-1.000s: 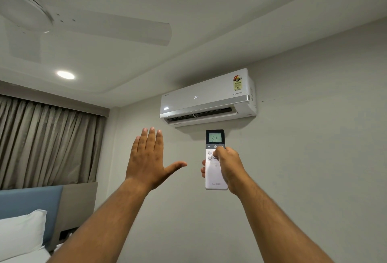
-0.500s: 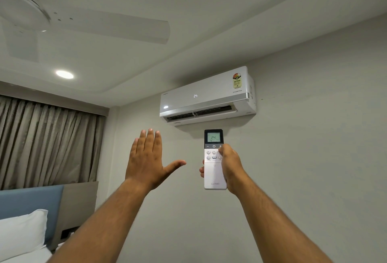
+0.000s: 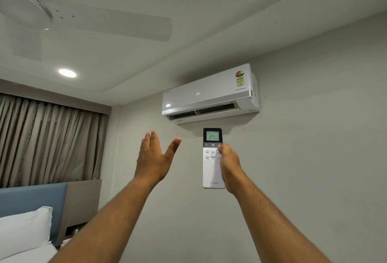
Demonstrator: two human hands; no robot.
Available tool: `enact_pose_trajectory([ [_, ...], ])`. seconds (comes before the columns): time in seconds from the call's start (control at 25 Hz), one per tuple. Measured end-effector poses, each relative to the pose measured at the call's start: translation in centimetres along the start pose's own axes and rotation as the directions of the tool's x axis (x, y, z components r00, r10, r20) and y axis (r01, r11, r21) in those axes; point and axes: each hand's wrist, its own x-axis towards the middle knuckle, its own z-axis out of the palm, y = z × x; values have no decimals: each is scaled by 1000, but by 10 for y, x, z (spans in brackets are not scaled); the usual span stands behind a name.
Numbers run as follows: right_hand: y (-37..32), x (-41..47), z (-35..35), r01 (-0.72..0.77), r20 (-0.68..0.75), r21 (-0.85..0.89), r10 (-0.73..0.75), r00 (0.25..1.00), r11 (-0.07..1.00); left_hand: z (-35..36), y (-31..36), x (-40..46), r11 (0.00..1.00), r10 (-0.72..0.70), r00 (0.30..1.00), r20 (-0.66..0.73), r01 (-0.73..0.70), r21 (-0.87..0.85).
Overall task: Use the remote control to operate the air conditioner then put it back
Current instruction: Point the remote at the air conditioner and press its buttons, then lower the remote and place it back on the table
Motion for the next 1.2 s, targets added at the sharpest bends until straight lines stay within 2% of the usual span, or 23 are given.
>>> enact_pose_trajectory([
  [0.16, 5, 0, 20, 19, 15, 19, -19, 1000, 1000, -7, -3, 6, 956, -144, 988, -48, 127, -265],
  [0.32, 17, -8, 56, -3, 122, 16, 1, 993, 1000, -25, -23, -2, 930, -192, 976, -106, 146, -338],
  [0.4, 27, -15, 81, -10, 174, 12, 8, 985, 1000, -37, -36, -12, 913, -221, 974, -50, 188, -362],
  [0.52, 41, -26, 123, -20, 247, 30, 12, 969, 999, -63, -55, -27, 890, -285, 948, 145, 317, -328],
  [0.6, 51, -36, 151, -50, 302, 30, 39, 952, 998, -83, -68, -38, 884, -317, 931, 179, 358, -300],
  [0.88, 96, -80, 235, -187, 494, 59, 134, 859, 981, -145, -121, -82, 827, -492, 864, 107, 502, -252],
  [1.12, 160, -130, 279, -294, 595, -30, 253, 763, 955, -170, -180, -147, 739, -658, 753, -8, 643, -200],
  [1.2, 196, -150, 288, -328, 600, -90, 314, 735, 940, -170, -207, -178, 683, -722, 691, -18, 709, -179],
])
